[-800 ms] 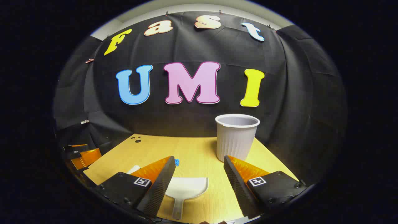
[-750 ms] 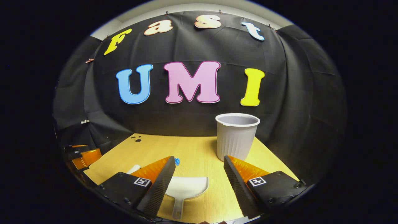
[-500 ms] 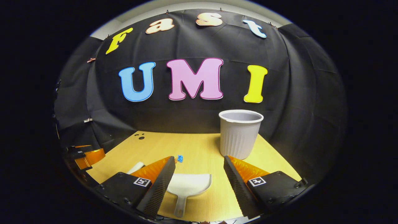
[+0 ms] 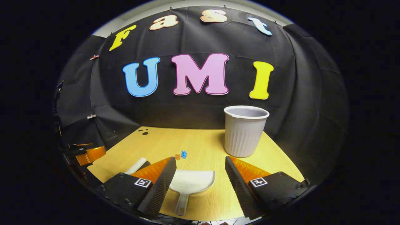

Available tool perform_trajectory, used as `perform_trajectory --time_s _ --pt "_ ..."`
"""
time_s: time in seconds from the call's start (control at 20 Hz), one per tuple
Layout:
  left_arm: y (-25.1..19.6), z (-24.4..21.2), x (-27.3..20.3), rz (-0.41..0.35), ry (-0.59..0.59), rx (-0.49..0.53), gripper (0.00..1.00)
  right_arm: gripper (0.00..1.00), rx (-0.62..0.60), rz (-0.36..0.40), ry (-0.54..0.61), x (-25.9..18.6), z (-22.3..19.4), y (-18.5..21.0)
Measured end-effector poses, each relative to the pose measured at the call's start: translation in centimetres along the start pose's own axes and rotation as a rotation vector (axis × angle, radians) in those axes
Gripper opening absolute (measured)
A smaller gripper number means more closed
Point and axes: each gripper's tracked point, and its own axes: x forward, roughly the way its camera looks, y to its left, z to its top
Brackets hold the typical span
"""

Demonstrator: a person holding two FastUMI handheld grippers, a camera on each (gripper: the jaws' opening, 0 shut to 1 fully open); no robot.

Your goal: Pick up the small broom and dustpan from the desktop, sweep the trash into the dustpan with the broom, and then empty the trash into the garbage bin.

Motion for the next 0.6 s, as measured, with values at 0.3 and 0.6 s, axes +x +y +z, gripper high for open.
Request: perform_trajectory --time_s 0.3,0.6 --pt "1.2 -2.2 2.2 -0.025 0.098 0.015 0.96 0.98 0.002 0.009 0.036 1.6 -0.8 0.2" --pt "1.2 -7.3 6.3 -0.056 0.305 0.028 0.96 0.98 0.007 0.047 0.108 3.9 -3.3 0.8"
